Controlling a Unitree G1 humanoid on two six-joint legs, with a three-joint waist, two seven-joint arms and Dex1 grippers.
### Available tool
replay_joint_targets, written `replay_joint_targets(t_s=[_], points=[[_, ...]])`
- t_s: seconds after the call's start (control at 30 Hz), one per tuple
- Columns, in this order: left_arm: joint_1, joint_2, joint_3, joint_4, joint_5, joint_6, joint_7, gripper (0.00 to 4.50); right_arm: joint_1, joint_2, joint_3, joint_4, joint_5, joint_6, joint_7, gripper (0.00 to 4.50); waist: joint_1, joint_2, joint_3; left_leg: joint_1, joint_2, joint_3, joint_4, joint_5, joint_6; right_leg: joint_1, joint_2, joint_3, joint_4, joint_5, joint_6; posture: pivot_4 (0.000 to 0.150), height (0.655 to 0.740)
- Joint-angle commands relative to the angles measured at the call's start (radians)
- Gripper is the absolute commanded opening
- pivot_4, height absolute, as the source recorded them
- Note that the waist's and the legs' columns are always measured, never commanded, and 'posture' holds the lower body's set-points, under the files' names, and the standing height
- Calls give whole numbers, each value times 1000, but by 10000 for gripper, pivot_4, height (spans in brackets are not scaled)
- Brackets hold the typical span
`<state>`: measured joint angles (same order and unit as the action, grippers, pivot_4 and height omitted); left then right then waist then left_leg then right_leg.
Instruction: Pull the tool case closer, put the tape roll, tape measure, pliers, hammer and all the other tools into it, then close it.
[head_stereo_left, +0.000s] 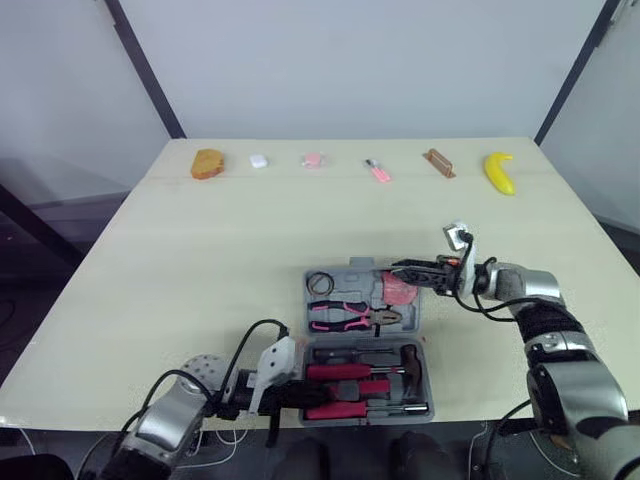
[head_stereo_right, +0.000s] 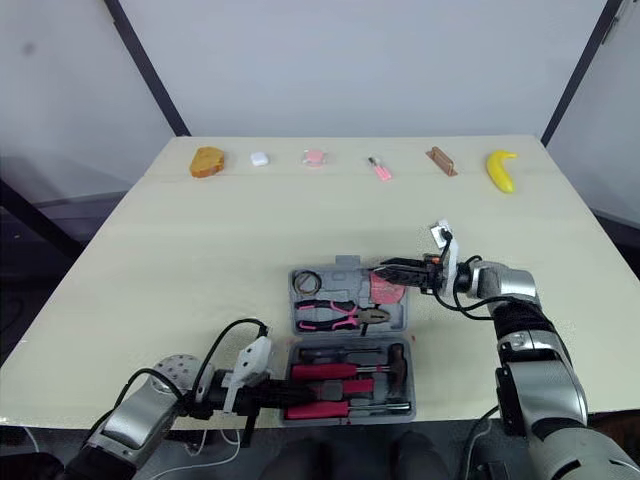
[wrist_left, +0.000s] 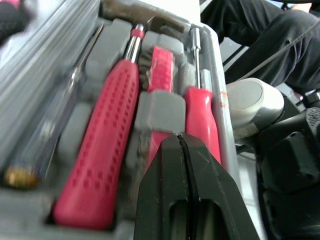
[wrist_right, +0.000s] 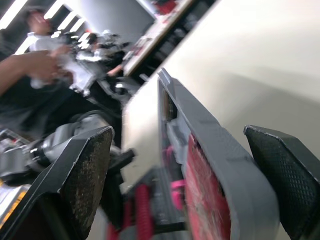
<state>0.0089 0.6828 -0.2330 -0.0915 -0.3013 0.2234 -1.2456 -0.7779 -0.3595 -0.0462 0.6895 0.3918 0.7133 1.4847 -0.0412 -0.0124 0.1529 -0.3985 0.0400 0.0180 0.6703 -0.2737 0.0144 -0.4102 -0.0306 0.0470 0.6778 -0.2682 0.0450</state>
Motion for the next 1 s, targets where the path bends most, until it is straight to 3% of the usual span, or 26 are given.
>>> replay_joint_targets(t_s=[0.03, 0.13, 0.4, 0.5, 0.6, 0.63, 0.67, 0.8, 1.0], points=[[34, 55, 48, -67, -36, 35, -14, 0, 86, -30, 27, -253, 85, 113, 14, 44039, 1, 0, 0, 0, 0, 0, 0, 0, 0, 0, 0, 0, 0, 0, 0, 1500, 7400], [98, 119, 119, -88, -72, 23, -39, 0, 185, -62, 38, -453, 149, 196, -11, 44039, 0, 0, 0, -1, 0, -1, -1, 0, 0, 0, 0, -1, 0, 0, 0, 1500, 7400], [223, 107, 437, -8, -192, -72, 9, 0, 423, -202, -73, -835, 304, 290, -144, 44039, 8, -1, 1, 0, 0, -1, -1, 0, 0, 0, -4, -2, -2, 0, 0, 1500, 7400], [203, 99, 495, 45, -211, -71, 30, 8234, 514, -239, -131, -910, 331, 264, -194, 45000, 10, -2, 2, 0, -1, -1, -1, 0, 0, 0, -3, -2, -2, 0, 0, 1500, 7400], [163, 84, 534, 105, -201, -111, 55, 23238, 633, -247, -203, -969, 301, 135, -240, 45000, 17, -4, 2, 0, -1, -1, -1, 0, 0, 0, -2, -3, -2, -1, 0, 1500, 7400], [157, 84, 537, 113, -198, -117, 54, 30246, 668, -253, -216, -979, 298, 97, -241, 45000, 16, -4, 3, 0, -2, -1, -1, 0, 0, 0, -1, -3, -2, -1, 0, 1500, 7400], [155, 85, 539, 118, -196, -121, 50, 31342, 689, -259, -221, -984, 301, 74, -241, 45000, 14, -4, 3, 0, -2, 0, -1, 0, 0, 0, -1, -2, -2, 0, 0, 1500, 7400], [156, 84, 543, 90, -205, -67, 87, 44045, 852, -238, -339, -950, 182, -253, -275, 45000, 16, -6, 2, 0, -2, 0, -1, 0, 0, 0, -1, -2, -2, -1, 1, 1500, 7400], [169, 72, 525, 95, -138, -118, 141, 44045, 993, -275, -406, -802, 87, -585, -213, 45000, 26, -6, 2, 1, -2, 2, -1, 0, 0, 1, -1, 0, -4, 0, 1, 1500, 7400]])
